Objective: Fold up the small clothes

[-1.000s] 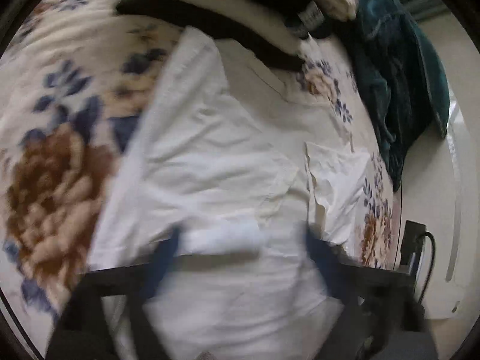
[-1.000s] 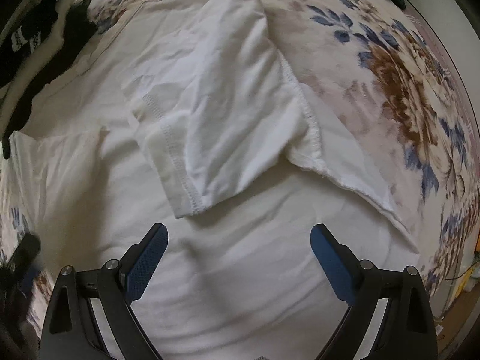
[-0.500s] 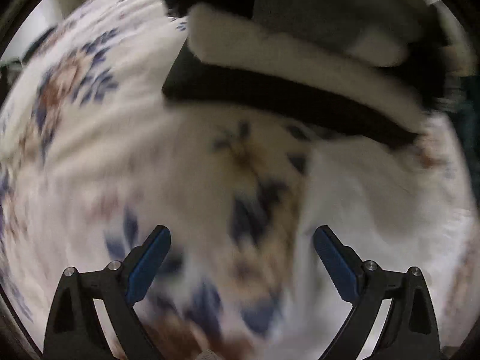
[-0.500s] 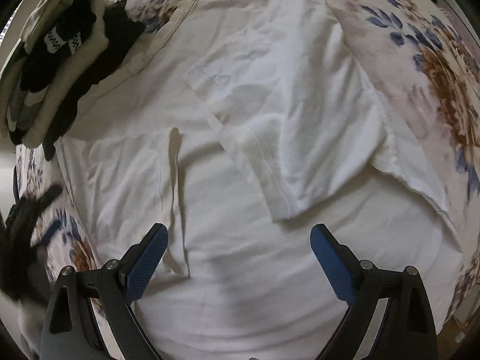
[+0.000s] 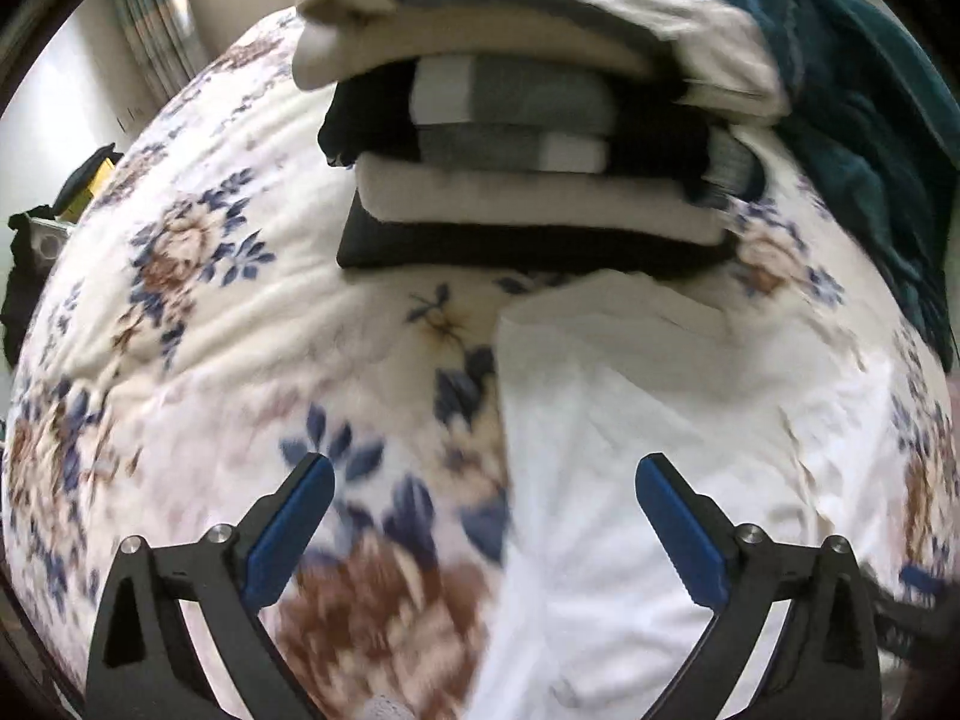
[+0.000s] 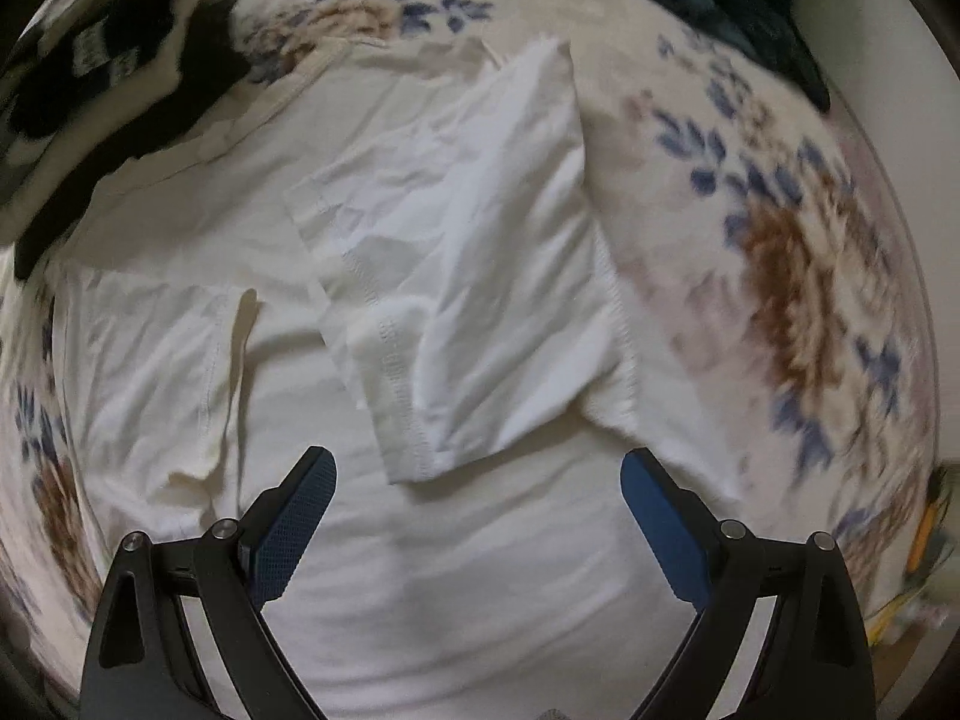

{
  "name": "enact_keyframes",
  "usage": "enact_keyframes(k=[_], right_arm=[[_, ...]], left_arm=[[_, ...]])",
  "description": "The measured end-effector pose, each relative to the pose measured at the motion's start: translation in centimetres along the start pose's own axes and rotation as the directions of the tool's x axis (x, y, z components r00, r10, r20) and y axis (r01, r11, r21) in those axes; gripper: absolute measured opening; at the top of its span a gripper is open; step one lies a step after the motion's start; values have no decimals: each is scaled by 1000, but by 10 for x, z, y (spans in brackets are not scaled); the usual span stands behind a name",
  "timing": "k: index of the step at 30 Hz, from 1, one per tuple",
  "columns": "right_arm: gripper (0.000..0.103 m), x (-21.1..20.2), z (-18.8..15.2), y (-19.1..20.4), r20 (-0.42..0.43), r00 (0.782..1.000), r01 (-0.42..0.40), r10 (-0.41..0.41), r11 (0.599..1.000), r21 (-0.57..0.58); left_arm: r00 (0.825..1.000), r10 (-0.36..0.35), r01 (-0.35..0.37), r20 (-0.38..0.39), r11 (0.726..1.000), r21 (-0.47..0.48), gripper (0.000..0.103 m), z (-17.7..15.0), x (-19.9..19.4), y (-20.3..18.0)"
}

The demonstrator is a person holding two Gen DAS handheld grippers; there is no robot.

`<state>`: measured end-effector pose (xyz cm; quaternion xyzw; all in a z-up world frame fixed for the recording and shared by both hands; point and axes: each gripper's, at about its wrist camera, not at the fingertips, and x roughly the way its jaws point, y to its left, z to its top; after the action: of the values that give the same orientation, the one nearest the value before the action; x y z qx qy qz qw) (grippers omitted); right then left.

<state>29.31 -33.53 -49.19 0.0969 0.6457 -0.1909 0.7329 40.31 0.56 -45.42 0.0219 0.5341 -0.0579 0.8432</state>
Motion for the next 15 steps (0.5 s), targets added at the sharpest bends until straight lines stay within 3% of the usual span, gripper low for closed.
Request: enact_keyframes(k=[2, 5, 8, 10, 13, 15], right_arm=[[97, -6, -2, 5, 26, 1000, -8, 10, 997, -74], [97, -21, 0, 6, 26, 995, -93, 98, 982, -162], [97, -26, 3, -25, -34, 977, -214, 211, 965, -153], [97, -25, 2, -60, -117, 951, -300, 287, 946, -120], [97, -30, 13, -100, -217, 923, -348, 318, 929, -121], [97, -31, 22, -137, -236, 925, -340, 296, 925, -171]], left_arm=[[1000, 8, -8, -11, 1000, -8, 103, -14, -15, -20], [999, 14, -16, -36, 999, -41, 103, -38, -38, -49], [995, 33, -41, -97, 996, -82, 103, -68, -54, -96], [988, 46, -62, -146, 992, -106, 103, -99, -63, -130], [970, 46, -73, -238, 991, -108, 103, -146, -68, -186], [953, 26, -60, -301, 993, -105, 103, -176, -66, -222]])
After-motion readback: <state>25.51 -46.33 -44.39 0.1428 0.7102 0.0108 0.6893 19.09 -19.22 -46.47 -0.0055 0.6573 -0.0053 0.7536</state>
